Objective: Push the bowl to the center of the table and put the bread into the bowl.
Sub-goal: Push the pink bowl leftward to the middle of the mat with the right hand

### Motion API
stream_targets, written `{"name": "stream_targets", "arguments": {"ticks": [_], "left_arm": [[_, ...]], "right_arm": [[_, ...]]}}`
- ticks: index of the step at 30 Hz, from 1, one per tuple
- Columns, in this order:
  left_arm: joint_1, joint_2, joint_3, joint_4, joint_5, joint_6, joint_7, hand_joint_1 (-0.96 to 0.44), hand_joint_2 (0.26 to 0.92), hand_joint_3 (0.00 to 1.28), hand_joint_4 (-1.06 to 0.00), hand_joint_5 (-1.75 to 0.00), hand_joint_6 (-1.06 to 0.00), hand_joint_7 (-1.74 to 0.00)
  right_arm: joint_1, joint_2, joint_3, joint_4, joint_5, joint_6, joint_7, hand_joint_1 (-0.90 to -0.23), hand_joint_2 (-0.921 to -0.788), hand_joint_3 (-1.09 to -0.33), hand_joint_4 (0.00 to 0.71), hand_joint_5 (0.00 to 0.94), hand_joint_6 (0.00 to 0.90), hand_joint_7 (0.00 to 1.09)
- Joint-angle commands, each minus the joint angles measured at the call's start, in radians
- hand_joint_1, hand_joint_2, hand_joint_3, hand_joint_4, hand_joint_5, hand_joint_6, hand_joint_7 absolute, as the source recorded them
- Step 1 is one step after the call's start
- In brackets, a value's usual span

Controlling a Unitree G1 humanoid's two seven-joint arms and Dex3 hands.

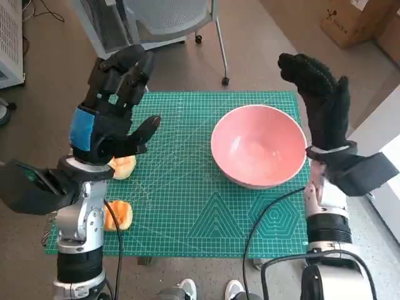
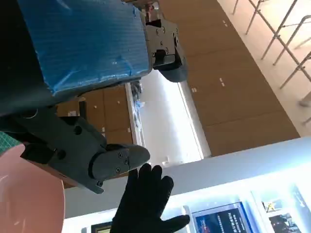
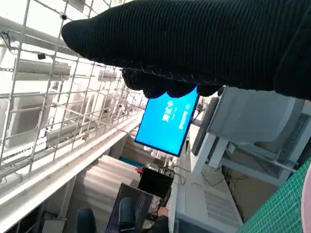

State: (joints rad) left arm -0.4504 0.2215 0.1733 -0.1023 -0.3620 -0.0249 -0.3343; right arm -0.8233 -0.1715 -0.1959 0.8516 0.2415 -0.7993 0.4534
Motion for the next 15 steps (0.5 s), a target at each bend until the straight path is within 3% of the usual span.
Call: {"name": "stream_targets", "arguments": {"ticks": [1,15], "left_arm": [[0.009,0.009,0.007,-0.019,0.001,0.001,0.003,-0.28,0.632,0.64,-0.11,-0.16,0.0,-0.83],[0.014,0.008,0.005,-0.025,0.002,0.004,0.011,-0.28,0.637,0.63,-0.1,-0.18,0.0,-0.82]], "right_arm": [[0.013,0.012,-0.003,0.016,0.012,0.006,0.013,-0.567,-0.921,-0.622,0.375,0.001,0.5,0.0],[0.012,0.009,-0.008,0.023,0.021,0.009,0.019,-0.565,-0.921,-0.62,0.375,0.001,0.501,0.0]]}}
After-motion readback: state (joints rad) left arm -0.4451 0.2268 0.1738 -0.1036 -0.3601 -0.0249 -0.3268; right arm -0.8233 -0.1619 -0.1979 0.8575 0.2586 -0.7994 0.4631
